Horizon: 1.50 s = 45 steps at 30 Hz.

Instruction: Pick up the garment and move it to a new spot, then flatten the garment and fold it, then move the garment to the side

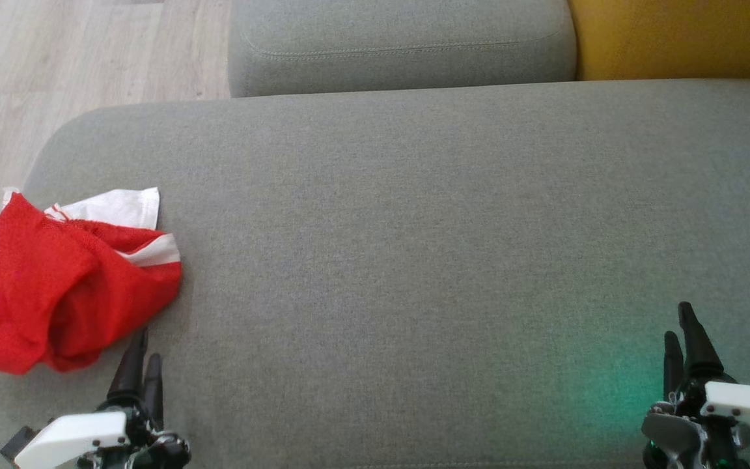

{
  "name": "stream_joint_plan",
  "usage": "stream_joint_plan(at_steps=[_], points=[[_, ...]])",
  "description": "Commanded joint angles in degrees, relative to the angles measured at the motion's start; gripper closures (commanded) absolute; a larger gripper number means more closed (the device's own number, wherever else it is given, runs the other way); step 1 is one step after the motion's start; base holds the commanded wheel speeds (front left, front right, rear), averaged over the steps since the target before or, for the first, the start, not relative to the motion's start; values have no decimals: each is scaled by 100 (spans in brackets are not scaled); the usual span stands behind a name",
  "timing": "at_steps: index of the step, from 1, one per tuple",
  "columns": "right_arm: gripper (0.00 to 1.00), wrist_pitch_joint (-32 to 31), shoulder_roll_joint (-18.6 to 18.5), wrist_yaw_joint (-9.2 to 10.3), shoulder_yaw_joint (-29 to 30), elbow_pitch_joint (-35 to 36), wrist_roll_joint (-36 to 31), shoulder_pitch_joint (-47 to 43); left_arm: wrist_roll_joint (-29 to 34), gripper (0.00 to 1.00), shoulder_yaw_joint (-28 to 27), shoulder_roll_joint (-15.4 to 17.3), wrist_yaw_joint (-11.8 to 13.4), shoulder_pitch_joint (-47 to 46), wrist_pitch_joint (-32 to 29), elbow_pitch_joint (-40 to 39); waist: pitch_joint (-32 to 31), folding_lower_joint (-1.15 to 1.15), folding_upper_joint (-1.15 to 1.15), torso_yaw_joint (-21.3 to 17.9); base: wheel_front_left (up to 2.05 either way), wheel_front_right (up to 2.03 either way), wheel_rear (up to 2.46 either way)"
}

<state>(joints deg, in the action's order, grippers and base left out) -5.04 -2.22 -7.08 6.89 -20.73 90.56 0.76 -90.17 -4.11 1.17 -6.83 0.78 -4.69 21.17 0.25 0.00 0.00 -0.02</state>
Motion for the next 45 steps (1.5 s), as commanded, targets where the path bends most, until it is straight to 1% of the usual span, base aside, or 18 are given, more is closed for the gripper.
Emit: stream_joint_plan(at_steps=[1, 9, 13, 15, 16, 21, 24, 45], points=[[0, 64, -76, -20, -41, 236, -96, 287, 98, 0, 4, 36, -20, -272, 47, -209, 1, 0, 0, -1, 0, 0, 0], [0, 202, -108, -21, -90, 342, -505, 349, 608, 0, 6, 44, -23, -348, 182, -275, 5, 0, 0, -8, 0, 0, 0], [0, 287, -136, -22, -150, 411, -919, 383, 1013, 0, 18, 49, -25, -386, 265, -318, 11, 0, 0, -13, 0, 0, 0], [0, 304, -139, -22, -167, 423, -1001, 389, 1093, 0, 24, 50, -25, -392, 282, -326, 12, 0, 0, -15, 0, 0, 0], [0, 338, -150, -22, -204, 448, -1169, 404, 1260, 0, 37, 53, -26, -407, 316, -343, 14, 0, 0, -16, 0, 0, 0], [0, 422, -177, -23, -319, 487, -1584, 446, 1711, 0, 84, 59, -28, -447, 400, -367, 17, 0, 0, -19, 0, 0, 0], [0, 456, -187, -24, -361, 487, -1763, 464, 1884, 0, 105, 61, -24, -465, 433, -369, 18, 0, 0, -20, 0, 0, 0], [0, 811, -245, -28, -767, 393, -3638, 641, 3678, 0, 339, 86, 200, -633, 785, -404, 21, 0, 0, -40, 0, 0, 0]])
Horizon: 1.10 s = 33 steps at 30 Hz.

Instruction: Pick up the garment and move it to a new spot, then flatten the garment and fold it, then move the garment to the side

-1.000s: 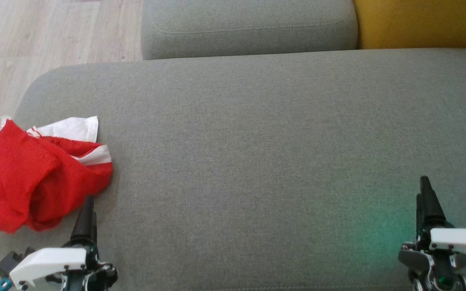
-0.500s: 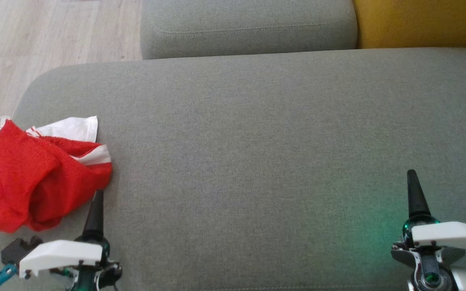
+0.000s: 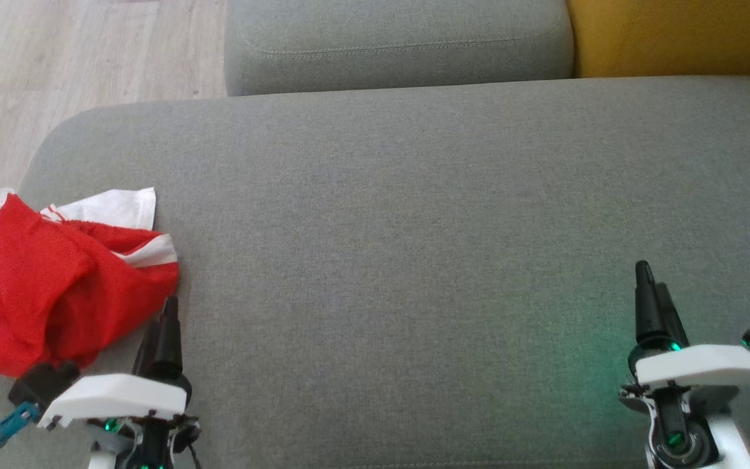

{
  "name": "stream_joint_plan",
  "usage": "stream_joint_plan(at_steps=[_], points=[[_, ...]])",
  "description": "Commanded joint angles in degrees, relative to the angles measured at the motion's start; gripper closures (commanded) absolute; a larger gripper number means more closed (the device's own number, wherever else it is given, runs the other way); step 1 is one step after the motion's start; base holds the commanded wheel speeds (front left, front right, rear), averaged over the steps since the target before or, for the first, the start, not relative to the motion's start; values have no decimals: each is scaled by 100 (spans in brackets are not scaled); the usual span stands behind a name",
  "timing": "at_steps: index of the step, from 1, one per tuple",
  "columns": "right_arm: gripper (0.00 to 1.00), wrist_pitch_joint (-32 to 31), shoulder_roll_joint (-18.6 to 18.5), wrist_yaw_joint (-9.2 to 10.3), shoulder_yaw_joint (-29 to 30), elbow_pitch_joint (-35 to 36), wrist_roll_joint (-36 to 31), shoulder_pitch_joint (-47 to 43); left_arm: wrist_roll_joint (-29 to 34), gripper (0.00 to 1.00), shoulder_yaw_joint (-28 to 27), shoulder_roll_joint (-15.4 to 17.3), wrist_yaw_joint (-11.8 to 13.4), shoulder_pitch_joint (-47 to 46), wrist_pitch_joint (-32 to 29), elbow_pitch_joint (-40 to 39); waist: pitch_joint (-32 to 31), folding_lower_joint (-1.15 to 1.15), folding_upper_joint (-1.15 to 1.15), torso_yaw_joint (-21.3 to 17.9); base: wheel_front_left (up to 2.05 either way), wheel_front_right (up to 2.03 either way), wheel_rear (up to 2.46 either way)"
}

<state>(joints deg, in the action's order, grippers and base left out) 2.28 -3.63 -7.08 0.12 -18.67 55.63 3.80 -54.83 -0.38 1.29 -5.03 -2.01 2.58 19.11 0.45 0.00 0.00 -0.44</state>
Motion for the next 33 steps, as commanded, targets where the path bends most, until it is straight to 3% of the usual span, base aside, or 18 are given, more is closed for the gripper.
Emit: stream_joint_plan(at_steps=[1, 33], points=[[0, 96, -112, -28, -120, 186, -232, 345, 226, 0, -23, 75, 30, -361, 75, -195, 1, 0, 0, 2, 0, 0, 0], [0, 619, -36, -34, -283, 575, -2617, 451, 2595, 0, 200, 114, 501, -575, 595, -278, 5, 0, 0, -37, 0, 0, 0]])
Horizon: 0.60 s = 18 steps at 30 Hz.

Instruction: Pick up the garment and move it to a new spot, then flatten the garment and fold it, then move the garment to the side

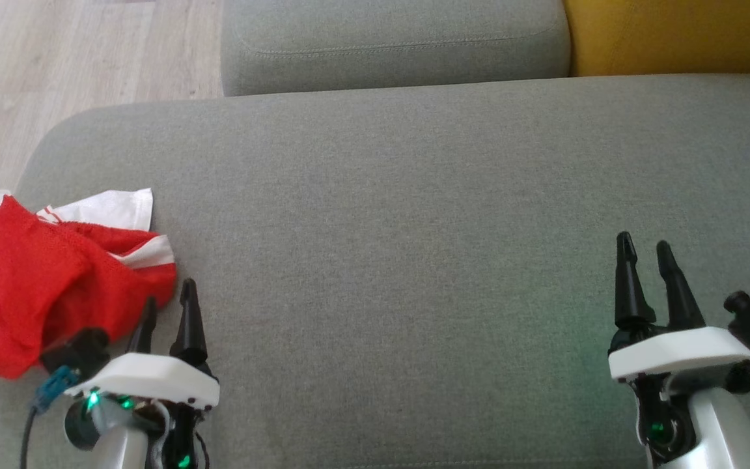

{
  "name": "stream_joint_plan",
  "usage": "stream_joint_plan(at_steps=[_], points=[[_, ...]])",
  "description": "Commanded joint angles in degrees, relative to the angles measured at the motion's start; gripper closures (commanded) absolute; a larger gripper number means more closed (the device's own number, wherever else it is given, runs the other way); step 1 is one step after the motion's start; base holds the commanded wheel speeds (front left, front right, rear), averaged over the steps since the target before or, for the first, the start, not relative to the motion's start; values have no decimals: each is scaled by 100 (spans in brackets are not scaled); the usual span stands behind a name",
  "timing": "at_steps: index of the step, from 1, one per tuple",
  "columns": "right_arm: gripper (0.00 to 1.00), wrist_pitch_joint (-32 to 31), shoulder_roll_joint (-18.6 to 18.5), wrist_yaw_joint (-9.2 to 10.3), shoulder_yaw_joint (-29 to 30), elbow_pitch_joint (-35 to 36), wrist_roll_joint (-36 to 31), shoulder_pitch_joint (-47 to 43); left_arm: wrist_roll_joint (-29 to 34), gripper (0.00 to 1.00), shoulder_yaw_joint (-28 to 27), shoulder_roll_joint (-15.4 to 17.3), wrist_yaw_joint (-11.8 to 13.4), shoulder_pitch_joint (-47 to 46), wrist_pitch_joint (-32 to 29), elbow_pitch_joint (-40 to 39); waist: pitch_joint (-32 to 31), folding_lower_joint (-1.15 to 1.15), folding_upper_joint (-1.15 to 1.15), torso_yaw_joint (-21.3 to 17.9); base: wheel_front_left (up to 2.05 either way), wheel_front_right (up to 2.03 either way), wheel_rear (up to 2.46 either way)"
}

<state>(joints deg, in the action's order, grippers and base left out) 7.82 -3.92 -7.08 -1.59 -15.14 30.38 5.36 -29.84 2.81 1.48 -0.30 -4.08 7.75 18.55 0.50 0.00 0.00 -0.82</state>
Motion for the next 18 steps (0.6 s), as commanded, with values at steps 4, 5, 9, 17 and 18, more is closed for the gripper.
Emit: stream_joint_plan(at_steps=[4, 5, 9, 17, 18], points=[[0, 133, 14, -34, -122, 258, -419, 299, 417, 0, -81, 105, 105, -401, 144, -228, 6, 0, 0, 1, 0, 0, 0], [0, 150, 19, -35, -126, 248, -503, 297, 498, 0, -72, 110, 130, -407, 161, -222, 5, 0, 0, 0, 0, 0, 0], [0, 217, 36, -35, -134, 134, -844, 295, 817, 0, -25, 135, 211, -435, 228, -189, 8, 0, 0, -7, 0, 0, 0], [0, 352, 59, -37, -193, -30, -1457, 347, 1385, 0, 64, 156, 347, -474, 362, -182, 4, 0, 0, -38, 0, 0, 0], [0, 369, 61, -37, -192, -43, -1528, 352, 1461, 0, 70, 160, 374, -476, 378, -182, 2, 0, 0, -44, 0, 0, 0]])
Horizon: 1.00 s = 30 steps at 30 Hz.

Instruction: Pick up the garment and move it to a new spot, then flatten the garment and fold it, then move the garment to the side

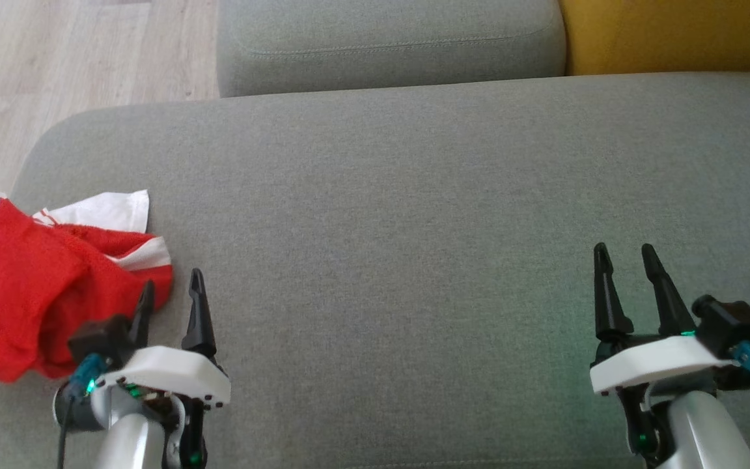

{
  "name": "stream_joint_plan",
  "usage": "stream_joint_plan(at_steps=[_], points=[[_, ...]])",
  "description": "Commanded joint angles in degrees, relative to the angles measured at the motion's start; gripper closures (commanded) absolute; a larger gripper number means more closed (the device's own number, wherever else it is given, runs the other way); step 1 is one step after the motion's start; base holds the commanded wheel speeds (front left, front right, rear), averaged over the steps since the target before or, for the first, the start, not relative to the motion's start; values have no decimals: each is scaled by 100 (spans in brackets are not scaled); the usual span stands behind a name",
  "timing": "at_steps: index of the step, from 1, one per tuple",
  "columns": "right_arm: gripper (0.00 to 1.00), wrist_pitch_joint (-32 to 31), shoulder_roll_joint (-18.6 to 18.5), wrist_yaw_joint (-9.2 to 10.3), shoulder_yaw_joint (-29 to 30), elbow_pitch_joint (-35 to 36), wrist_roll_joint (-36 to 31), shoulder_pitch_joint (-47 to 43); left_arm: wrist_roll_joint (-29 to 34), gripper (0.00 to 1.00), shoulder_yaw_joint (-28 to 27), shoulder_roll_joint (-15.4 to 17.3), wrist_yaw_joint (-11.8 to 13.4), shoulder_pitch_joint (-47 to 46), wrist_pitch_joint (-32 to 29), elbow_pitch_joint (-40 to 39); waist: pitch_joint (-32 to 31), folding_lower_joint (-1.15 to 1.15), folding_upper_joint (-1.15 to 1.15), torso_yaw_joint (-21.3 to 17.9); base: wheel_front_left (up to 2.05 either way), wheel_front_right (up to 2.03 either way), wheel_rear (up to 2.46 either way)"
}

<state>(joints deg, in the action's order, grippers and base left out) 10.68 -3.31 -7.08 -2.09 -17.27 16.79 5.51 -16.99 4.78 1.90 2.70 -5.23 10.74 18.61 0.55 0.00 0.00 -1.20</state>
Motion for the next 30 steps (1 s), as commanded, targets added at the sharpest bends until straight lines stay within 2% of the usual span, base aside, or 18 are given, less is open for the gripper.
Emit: stream_joint_plan(at_steps=[1, 9, 20, 30], points=[[0, 99, 3, -37, -139, 160, -238, 342, 248, 0, -121, 120, 99, -362, 96, -182, -5, 0, 0, -12, 0, 0, 0], [0, 251, 25, -39, -38, 188, -830, 323, 842, 0, -99, 133, 283, -397, 247, -160, -33, 0, 0, -41, 0, 0, 0], [0, 420, 40, -41, 84, 79, -1488, 323, 1470, 0, -77, 139, 393, -399, 415, -72, -38, 0, 0, 1, 0, 0, 0], [0, 431, 42, -41, 229, 128, -1356, 330, 1401, 0, -167, 122, 425, -400, 426, -14, -29, 0, 0, -29, 0, 0, 0]])
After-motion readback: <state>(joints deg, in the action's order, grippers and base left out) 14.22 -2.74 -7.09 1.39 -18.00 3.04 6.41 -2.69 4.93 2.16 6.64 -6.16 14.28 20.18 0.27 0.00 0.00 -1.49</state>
